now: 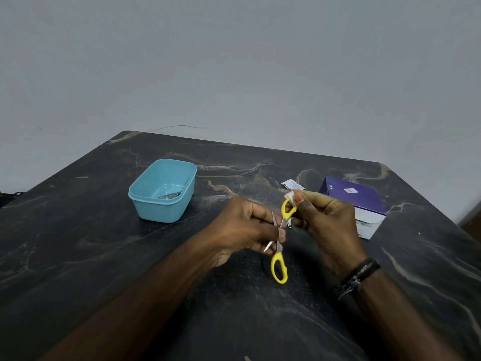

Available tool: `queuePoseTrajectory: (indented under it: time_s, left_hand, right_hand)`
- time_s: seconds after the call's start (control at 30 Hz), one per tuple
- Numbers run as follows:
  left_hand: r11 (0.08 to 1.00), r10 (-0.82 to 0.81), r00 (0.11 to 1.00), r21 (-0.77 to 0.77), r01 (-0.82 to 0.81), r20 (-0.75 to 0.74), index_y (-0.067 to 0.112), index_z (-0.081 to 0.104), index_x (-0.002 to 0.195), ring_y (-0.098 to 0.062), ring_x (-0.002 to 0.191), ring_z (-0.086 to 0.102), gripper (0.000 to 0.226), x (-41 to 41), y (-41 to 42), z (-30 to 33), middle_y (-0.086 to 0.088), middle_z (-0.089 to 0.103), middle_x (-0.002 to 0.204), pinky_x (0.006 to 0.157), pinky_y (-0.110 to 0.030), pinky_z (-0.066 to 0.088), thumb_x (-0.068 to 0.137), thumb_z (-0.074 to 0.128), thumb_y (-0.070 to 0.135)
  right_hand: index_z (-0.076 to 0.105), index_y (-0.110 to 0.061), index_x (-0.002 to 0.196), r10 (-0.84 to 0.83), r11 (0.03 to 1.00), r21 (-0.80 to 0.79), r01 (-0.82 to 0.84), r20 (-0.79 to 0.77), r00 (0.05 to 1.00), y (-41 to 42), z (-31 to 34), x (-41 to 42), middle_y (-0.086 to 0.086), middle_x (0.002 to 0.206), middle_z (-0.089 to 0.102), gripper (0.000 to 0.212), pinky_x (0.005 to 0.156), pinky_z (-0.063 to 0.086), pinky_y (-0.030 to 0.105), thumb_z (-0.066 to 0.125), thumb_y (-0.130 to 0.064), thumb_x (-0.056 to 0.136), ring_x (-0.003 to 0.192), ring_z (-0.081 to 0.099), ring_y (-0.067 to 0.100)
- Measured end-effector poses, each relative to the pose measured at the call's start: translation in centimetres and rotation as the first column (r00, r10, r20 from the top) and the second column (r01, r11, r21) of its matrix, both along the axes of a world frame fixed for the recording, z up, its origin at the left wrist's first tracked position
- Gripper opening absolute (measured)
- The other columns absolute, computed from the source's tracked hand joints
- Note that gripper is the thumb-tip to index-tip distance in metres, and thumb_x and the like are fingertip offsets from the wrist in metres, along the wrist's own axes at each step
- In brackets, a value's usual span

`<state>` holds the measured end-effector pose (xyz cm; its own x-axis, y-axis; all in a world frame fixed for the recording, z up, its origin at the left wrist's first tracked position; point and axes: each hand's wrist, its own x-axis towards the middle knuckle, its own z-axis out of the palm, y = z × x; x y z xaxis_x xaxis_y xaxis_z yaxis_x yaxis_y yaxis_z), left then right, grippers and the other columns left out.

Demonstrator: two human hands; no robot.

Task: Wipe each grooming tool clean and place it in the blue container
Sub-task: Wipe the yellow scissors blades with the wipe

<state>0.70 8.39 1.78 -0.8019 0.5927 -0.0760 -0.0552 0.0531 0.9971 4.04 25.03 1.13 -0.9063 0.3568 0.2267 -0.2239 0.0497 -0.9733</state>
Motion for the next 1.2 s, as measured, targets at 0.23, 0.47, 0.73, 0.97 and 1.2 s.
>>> queuePoseTrajectory:
  time_s: [0.23, 0.47, 0.73, 0.97, 1.2]
  left_hand:
    - [0.988, 0.143, 0.99, 0.055, -0.143, 0.005, -0.006, 0.071, 0.095, -0.022, 0.064, 0.07, 0.017, -0.3, 0.2, 0.1, -0.022, 0.074, 0.085, 0.062, -0.032, 0.061, 0.079, 0.073, -0.004]
    - [0.988, 0.144, 0.989, 0.055, -0.145, 0.022, -0.008, 0.069, 0.095, -0.021, 0.061, 0.069, 0.013, -0.1, 0.4, 0.1, -0.024, 0.073, 0.085, 0.064, -0.035, 0.062, 0.082, 0.07, -0.005]
    - [0.989, 0.13, 0.991, 0.063, -0.132, 0.027, -0.008, 0.069, 0.099, -0.023, 0.065, 0.07, 0.018, 0.1, 0.6, -0.1, -0.023, 0.073, 0.085, 0.066, -0.036, 0.062, 0.081, 0.071, -0.002]
    - [0.985, 0.151, 0.988, 0.074, -0.154, 0.038, -0.01, 0.068, 0.097, -0.03, 0.071, 0.07, 0.018, -0.1, 0.5, -0.2, -0.026, 0.072, 0.086, 0.065, -0.036, 0.062, 0.082, 0.072, -0.001]
    - [0.991, 0.109, 0.992, 0.074, -0.113, 0.062, -0.008, 0.069, 0.098, -0.024, 0.066, 0.07, 0.019, 0.1, 0.9, -0.5, -0.025, 0.072, 0.088, 0.065, -0.034, 0.061, 0.082, 0.072, 0.0]
  right_hand:
    - [0.072, -0.011, 0.088, -0.001, 1.0, -0.022, 0.001, 0.035, 0.999, -0.3, 0.1, 0.0, 0.003, 0.072, 0.075, 0.013, 0.055, 0.047, 0.019, 0.06, -0.015, 0.093, 0.066, 0.068, 0.011]
    - [0.072, -0.012, 0.084, 0.012, 0.989, -0.146, -0.002, 0.071, 0.997, -0.6, 0.1, -0.1, 0.005, 0.077, 0.075, 0.016, 0.059, 0.048, 0.022, 0.06, -0.018, 0.093, 0.068, 0.07, 0.012]
    - [0.07, 0.001, 0.099, 0.043, 0.99, -0.14, -0.026, 0.116, 0.992, -0.9, -0.4, -0.3, 0.019, 0.093, 0.075, 0.023, 0.062, 0.054, 0.028, 0.062, -0.02, 0.092, 0.078, 0.069, 0.028]
    - [0.072, -0.001, 0.087, 0.126, 0.984, -0.142, -0.105, 0.154, 0.98, -1.4, -0.3, 0.1, 0.014, 0.078, 0.073, 0.018, 0.059, 0.056, 0.029, 0.063, -0.018, 0.089, 0.062, 0.064, 0.02]
    - [0.069, 0.005, 0.087, 0.125, 0.971, -0.223, -0.092, 0.137, 0.983, -1.3, 0.1, 0.1, 0.02, 0.08, 0.071, 0.023, 0.054, 0.053, 0.026, 0.061, -0.016, 0.091, 0.06, 0.061, 0.021]
